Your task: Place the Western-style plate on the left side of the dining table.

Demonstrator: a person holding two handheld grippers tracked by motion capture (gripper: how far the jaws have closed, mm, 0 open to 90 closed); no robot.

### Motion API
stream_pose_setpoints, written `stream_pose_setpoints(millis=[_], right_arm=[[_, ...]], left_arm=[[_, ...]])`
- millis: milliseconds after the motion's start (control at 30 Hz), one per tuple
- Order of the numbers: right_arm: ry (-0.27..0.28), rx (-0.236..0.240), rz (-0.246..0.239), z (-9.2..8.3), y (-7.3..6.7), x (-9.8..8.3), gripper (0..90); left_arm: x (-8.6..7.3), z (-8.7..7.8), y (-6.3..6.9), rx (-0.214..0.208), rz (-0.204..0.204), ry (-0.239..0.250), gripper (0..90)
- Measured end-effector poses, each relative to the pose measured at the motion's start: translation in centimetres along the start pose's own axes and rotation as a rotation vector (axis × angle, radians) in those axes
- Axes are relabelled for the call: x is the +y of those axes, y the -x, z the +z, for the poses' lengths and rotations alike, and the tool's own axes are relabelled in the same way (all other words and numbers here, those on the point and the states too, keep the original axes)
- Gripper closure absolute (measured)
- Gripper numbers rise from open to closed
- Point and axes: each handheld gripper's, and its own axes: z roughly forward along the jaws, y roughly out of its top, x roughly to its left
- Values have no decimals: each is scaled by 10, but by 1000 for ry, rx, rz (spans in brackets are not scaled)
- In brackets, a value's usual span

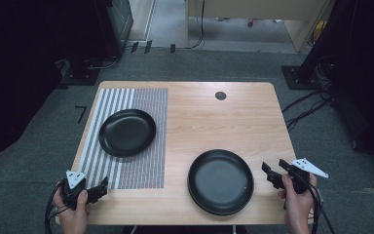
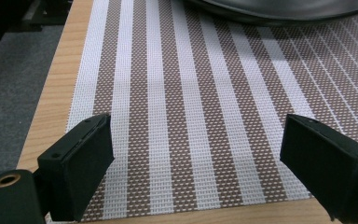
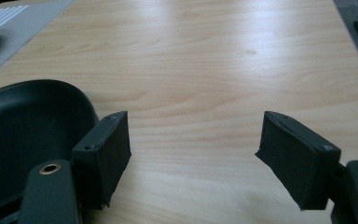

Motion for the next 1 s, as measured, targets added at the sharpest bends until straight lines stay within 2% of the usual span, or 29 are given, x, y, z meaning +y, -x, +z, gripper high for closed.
stream_pose_setpoints(millis=[200,400,533,667,733,1000], right_arm=[[-16,-54,-3,-10,17,-12,242],[-34,-81,-2,-17,28,-21,242],[-75,-142,-17,-19,35,-28,242],[-112,-171,-20,-18,36,-33,241],[-122,-171,-18,-17,36,-36,235],[-137,-216,-79,-13,27,-38,221]], left_arm=[[-1,1,-1,11,9,-7,91],[-2,2,1,12,12,-17,91],[-3,4,1,19,21,-27,92],[-3,6,0,17,20,-37,90],[-3,6,0,17,22,-36,89],[-4,7,-2,3,7,-38,83]])
